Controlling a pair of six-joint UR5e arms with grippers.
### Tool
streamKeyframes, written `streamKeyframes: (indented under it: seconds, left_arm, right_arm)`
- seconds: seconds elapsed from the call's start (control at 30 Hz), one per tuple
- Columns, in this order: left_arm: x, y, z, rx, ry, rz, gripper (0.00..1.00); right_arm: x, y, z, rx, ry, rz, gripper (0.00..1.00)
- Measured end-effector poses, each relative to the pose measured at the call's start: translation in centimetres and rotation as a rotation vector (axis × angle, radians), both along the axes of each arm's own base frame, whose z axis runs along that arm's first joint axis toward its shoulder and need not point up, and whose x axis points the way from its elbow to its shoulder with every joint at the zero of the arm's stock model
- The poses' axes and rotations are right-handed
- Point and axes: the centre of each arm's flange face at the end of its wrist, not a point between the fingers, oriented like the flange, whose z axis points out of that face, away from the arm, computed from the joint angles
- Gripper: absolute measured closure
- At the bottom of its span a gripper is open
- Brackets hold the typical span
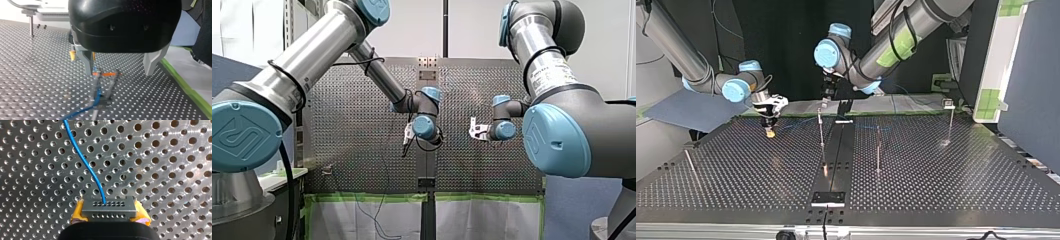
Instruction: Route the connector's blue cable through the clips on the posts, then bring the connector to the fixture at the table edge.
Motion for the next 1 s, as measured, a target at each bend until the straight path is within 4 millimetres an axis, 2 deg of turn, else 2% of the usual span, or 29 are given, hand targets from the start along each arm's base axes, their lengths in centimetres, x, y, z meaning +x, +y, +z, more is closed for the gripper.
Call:
streamKeyframes:
  seconds: [0.07, 0.2, 1.0]
  left_arm:
    - [0.13, 0.0, -0.93, -0.005, 0.005, 0.002, 0.02]
    - [0.4, 0.04, -1.52, -0.025, 0.005, 0.011, 0.02]
    - [1.01, -0.48, -1.03, -0.077, -0.059, 0.033, 0.02]
  right_arm:
    - [0.01, 0.01, 0.0, 0.0, 0.0, 0.0, 1.0]
    - [0.04, 0.03, -0.01, 0.001, 0.0, 0.001, 1.0]
    - [0.08, 0.07, -0.02, 0.0, 0.001, 0.002, 1.0]
